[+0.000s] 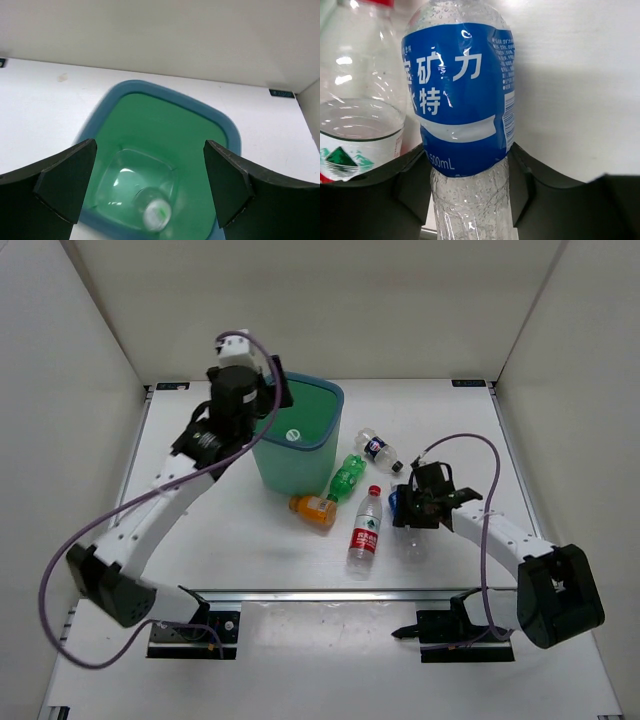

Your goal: Put the plastic bottles in the bin

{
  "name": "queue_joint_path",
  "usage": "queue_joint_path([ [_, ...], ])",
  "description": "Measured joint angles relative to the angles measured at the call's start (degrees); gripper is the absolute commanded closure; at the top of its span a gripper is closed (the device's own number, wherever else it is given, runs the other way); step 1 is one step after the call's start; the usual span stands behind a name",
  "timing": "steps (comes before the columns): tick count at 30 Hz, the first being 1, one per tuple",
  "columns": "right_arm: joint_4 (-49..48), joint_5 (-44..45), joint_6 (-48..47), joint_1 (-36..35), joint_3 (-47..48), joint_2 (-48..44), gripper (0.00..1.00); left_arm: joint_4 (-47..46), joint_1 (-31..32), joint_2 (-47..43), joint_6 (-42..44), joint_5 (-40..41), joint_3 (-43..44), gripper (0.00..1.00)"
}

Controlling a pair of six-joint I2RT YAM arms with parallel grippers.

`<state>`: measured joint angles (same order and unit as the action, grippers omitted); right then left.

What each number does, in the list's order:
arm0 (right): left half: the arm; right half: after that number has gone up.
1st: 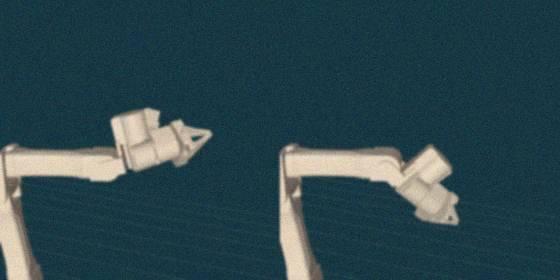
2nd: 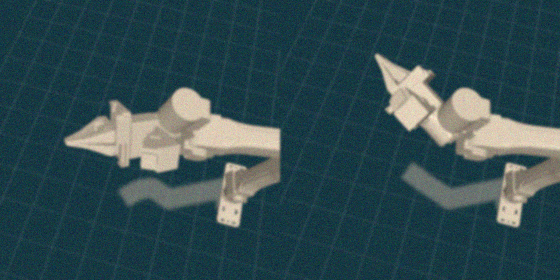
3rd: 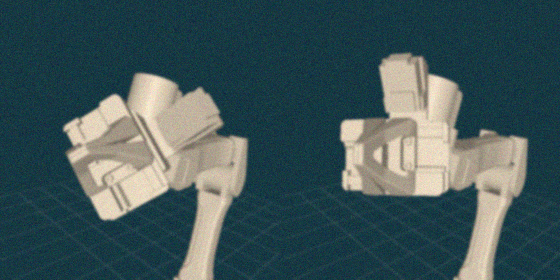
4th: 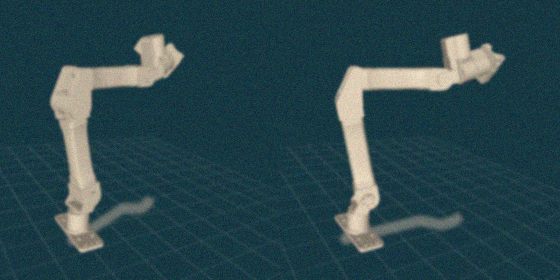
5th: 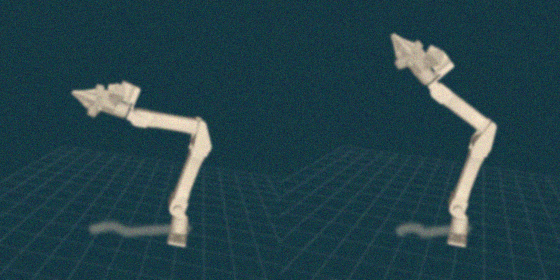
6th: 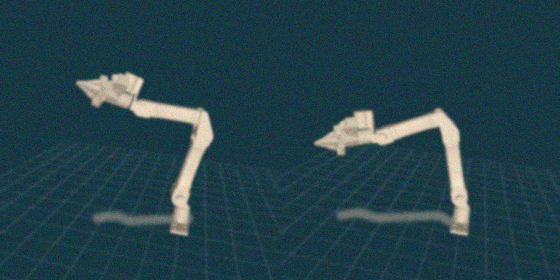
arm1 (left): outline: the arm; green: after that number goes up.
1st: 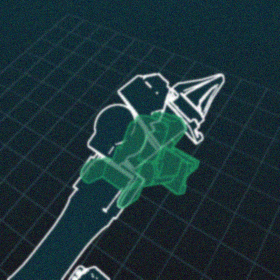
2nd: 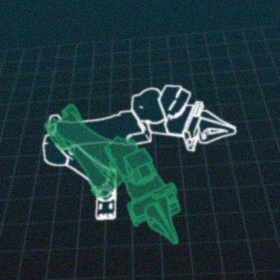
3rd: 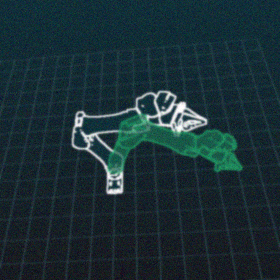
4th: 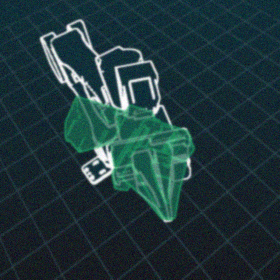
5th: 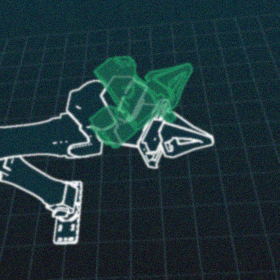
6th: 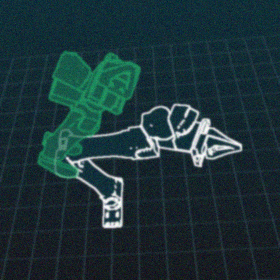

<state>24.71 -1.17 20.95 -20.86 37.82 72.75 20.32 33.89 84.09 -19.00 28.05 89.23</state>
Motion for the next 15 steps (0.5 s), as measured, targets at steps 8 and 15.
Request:
queue_joint_path([
  [8, 6.6, 1.6, -5.0, 2.8, 16.9, -5.7, 0.93, 5.8, -9.6, -27.1, -7.4, 0.5, -25.7, 0.02],
  [15, 1.2, 3.1, -15.1, -7.6, 48.7, 6.8, 0.94, 16.5, -11.7, -36.4, -15.8, -5.1, -46.1, 0.01],
])
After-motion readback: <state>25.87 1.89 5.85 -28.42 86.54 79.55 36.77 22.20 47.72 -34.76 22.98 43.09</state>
